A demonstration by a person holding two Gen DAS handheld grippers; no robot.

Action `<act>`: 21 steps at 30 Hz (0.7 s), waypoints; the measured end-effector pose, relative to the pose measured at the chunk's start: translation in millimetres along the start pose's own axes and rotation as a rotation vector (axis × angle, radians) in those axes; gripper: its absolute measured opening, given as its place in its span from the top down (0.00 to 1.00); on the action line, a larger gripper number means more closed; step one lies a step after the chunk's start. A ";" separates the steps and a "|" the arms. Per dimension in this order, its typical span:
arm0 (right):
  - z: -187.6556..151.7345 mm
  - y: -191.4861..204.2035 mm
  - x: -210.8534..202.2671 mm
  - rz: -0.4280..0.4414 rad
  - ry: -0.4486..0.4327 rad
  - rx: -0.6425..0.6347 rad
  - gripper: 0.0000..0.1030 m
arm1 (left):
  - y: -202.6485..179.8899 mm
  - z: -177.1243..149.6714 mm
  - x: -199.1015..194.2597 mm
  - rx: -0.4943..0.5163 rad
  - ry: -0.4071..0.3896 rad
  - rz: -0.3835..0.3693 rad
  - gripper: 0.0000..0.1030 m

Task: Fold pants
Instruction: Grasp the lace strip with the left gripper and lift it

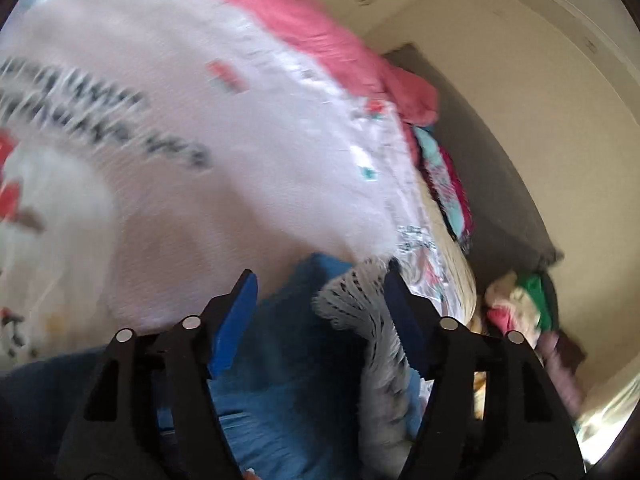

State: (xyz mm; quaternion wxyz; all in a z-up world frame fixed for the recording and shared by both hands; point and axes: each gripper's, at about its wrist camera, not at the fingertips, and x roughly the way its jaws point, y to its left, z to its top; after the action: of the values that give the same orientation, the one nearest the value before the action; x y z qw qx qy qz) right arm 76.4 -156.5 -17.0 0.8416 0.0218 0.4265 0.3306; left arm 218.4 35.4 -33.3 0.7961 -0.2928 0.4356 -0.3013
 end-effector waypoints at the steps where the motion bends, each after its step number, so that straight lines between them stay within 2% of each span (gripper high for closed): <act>1: -1.0 11.2 5.6 0.000 0.007 -0.043 0.60 | 1.7 2.1 -0.9 -0.004 -0.006 0.009 0.43; 3: -3.2 27.5 12.5 0.019 0.016 -0.111 0.57 | 2.8 3.7 -4.6 -0.004 -0.014 0.015 0.38; 4: -6.0 35.4 9.6 0.021 0.002 -0.150 0.53 | 2.6 3.5 -5.5 -0.004 -0.009 0.005 0.34; 8: -15.6 40.6 -15.2 0.023 -0.061 -0.188 0.41 | -7.2 -2.1 -2.8 0.029 0.010 0.001 0.31; 13: -30.4 33.9 -26.9 -0.142 -0.084 -0.210 0.40 | -16.1 -10.8 7.0 0.062 0.045 -0.017 0.31; 15: -37.7 38.9 -22.8 -0.146 -0.071 -0.200 0.40 | -22.8 -15.0 11.2 0.083 0.051 -0.003 0.32; 16: -37.5 42.4 -16.5 -0.134 -0.052 -0.198 0.40 | -25.4 -16.6 13.1 0.094 0.052 0.004 0.34; 17: -41.1 50.2 -15.1 -0.131 -0.045 -0.205 0.40 | -27.2 -17.7 14.5 0.101 0.047 0.015 0.43; 20: -43.4 66.9 -2.1 -0.193 -0.021 -0.249 0.40 | -31.2 -21.8 19.0 0.120 0.054 0.038 0.59; 21: -44.1 71.1 0.6 -0.197 -0.019 -0.251 0.40 | -30.6 -23.2 20.8 0.122 0.059 0.050 0.61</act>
State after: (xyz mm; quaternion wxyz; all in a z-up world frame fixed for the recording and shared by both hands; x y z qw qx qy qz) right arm 6.1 -111.5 -22.7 0.8702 -0.1222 0.3738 0.2968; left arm 200.4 -4.4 -32.2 0.8068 -0.2236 0.4467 -0.3156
